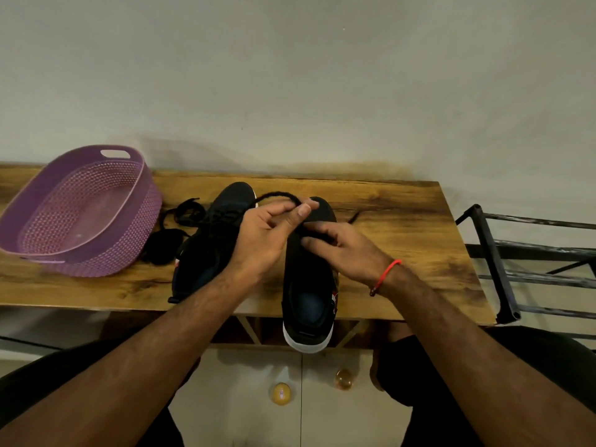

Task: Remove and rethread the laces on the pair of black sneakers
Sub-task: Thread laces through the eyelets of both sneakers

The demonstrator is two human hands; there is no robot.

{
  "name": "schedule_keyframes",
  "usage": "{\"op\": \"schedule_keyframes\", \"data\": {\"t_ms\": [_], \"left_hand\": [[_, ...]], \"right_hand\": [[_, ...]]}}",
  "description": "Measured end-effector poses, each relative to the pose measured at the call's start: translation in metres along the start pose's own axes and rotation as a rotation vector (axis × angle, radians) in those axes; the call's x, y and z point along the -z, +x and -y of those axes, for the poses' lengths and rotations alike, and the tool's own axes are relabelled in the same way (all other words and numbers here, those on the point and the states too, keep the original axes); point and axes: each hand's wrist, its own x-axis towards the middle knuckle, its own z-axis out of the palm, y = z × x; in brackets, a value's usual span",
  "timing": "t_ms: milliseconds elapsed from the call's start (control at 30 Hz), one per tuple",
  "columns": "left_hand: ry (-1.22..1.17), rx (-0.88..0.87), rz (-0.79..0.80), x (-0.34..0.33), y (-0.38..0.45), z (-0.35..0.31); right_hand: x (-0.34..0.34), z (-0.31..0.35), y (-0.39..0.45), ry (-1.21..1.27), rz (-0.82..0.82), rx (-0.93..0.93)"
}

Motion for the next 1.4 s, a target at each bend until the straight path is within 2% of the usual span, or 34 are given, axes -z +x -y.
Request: {"op": "schedule_keyframes", "data": {"t_ms": [67,133,267,333,400,467,500,700,833,967,1033,1133,1200,1267,1367,1400], "left_hand": [[0.026,-0.047,0.185,0.002,0.003,0.004],[0.157,-0.050,0.280,0.004,0.004,0.007],[0.761,-0.047,0.214,0.016,0.008,0.001],[0.965,-0.018,0.185,0.028,0.013,-0.011],[1.092,0.130,0.295,0.043,0.021,-0.023],[1.079,0.326,0.483,0.056,0.025,-0.027],[1.019,0.365,0.525,0.058,0.024,-0.024],[0.668,0.158,0.370,0.028,0.009,0.000],[0.571,0.125,0.320,0.020,0.009,0.010],[0.608,0.141,0.258,0.016,0.012,0.011],[0.583,0.200,0.251,0.016,0.014,0.009],[0.251,0.458,0.356,0.017,0.012,-0.001],[0.143,0.517,0.348,0.015,0.009,-0.002],[0.281,0.400,0.301,0.010,0.006,0.004],[0.738,0.000,0.278,0.006,0.004,0.014],[0.838,-0.079,0.278,0.006,0.004,0.016]], "right_hand": [[-0.005,0.001,-0.001,-0.028,-0.016,0.085],[-0.006,0.003,-0.002,0.022,-0.041,0.072],[-0.001,0.004,-0.001,0.189,-0.110,-0.054],[0.001,0.004,0.000,0.247,-0.183,-0.123],[0.002,0.004,0.002,0.350,-0.244,-0.166],[0.004,0.003,0.002,0.422,-0.262,-0.184],[0.004,0.003,0.002,0.438,-0.258,-0.189],[0.004,0.002,0.002,0.441,-0.221,-0.181],[0.007,0.000,0.000,0.451,-0.197,-0.164],[0.009,0.001,0.001,0.415,-0.199,-0.141],[0.010,0.001,0.002,0.375,-0.248,-0.145],[0.012,0.000,0.003,0.381,-0.290,-0.133],[0.013,0.002,0.001,0.383,-0.280,-0.117],[0.013,0.003,0.001,0.347,-0.254,-0.092],[0.014,0.004,-0.001,0.344,-0.241,-0.071],[0.016,0.005,-0.002,0.355,-0.234,-0.071]]}}
